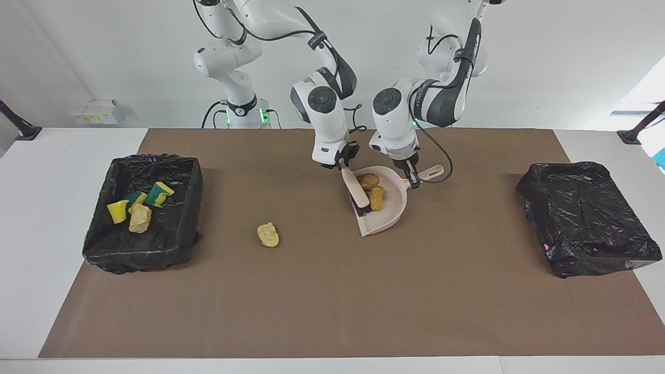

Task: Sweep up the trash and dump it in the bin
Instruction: 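Sweep the tan bits into the dustpan with the right gripper's brush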

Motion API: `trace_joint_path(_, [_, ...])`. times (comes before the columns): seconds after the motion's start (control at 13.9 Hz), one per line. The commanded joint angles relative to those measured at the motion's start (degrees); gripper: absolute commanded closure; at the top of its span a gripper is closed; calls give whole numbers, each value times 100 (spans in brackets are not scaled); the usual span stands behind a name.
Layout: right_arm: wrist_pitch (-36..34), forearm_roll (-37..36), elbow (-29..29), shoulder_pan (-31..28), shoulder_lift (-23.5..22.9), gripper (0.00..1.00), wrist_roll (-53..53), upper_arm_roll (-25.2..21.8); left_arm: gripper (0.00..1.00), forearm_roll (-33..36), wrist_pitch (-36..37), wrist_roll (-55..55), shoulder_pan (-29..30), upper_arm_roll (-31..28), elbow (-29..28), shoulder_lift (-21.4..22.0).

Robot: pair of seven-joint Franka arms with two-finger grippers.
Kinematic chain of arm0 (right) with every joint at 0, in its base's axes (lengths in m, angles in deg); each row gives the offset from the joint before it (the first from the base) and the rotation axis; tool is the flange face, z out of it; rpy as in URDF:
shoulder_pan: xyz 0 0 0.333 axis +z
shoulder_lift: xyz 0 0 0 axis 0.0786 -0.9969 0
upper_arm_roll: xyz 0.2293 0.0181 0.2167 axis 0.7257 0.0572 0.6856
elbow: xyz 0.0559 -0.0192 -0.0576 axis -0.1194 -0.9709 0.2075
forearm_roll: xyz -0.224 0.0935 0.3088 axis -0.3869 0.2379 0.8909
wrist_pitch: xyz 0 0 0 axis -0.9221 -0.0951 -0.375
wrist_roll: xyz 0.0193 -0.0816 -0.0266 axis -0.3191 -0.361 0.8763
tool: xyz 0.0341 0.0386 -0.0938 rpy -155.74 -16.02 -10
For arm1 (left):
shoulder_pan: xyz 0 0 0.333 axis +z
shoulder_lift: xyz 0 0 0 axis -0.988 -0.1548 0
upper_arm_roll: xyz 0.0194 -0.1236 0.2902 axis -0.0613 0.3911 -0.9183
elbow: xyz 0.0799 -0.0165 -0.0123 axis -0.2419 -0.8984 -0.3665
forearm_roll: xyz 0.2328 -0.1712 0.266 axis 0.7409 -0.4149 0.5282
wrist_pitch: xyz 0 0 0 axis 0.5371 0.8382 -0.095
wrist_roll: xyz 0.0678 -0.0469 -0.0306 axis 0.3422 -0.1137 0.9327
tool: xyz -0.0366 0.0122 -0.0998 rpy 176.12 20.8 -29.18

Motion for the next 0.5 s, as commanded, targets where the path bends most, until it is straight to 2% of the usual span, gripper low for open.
trace_joint_path(0.0, [-23,236,45,-159,307,100,180,-4,100,50,-471,-38,49,-10,-171,68])
trace_joint_path(0.22, [-241,131,53,-658,598,100,153,-31,100,33,-586,-46,120,-10,-171,51])
trace_joint_path(0.43, [-707,-157,133,-1116,634,100,-31,-109,100,24,-604,-20,173,-2,-171,42])
